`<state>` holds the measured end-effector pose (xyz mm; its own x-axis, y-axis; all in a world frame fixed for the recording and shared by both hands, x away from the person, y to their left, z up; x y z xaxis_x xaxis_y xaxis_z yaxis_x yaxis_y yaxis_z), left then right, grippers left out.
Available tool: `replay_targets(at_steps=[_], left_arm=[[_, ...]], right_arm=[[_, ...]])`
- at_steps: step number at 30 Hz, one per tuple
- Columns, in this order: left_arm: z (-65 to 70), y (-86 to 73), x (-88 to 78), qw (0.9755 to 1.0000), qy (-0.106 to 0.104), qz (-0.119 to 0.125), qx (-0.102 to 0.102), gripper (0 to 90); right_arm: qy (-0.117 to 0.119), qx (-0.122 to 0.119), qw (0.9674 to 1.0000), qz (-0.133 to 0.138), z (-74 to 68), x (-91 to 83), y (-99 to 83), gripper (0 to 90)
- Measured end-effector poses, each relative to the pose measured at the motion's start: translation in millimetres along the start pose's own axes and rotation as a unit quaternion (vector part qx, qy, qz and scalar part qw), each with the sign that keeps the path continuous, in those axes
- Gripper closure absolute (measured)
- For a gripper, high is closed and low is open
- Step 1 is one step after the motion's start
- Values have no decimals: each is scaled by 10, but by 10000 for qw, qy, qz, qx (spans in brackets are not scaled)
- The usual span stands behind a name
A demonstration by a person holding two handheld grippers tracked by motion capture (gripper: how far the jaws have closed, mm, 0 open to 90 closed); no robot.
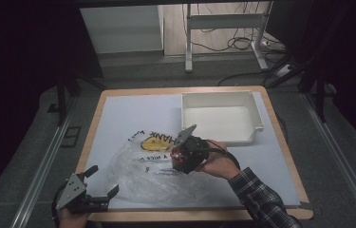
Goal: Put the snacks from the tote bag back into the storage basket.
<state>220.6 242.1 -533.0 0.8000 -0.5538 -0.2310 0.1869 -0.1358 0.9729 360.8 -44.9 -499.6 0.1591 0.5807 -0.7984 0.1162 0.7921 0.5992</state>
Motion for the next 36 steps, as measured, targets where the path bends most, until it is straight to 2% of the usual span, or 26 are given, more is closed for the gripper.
replay_targets(at_steps=[21, 36], left_arm=[[9, -5, 10, 10000, 8, -44, 54, 0], [14, -9, 17, 9999, 8, -70, 80, 0]], right_arm=[[-140, 101, 9998, -42, 76, -166, -95, 256], [-296, 189, 9994, -20, 192, -306, -180, 256]])
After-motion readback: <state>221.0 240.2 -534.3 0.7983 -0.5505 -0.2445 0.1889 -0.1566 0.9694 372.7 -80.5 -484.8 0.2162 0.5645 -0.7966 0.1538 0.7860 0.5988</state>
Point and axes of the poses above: each handheld gripper's, and its own axes: x roughly forward along the jaws, y roughly out of its top, z roughly to its right, the point moved 5 cm from there along x, roughly forward along the jaws, and after that the axes turned 3 degrees about z, right-handed, at the moved point
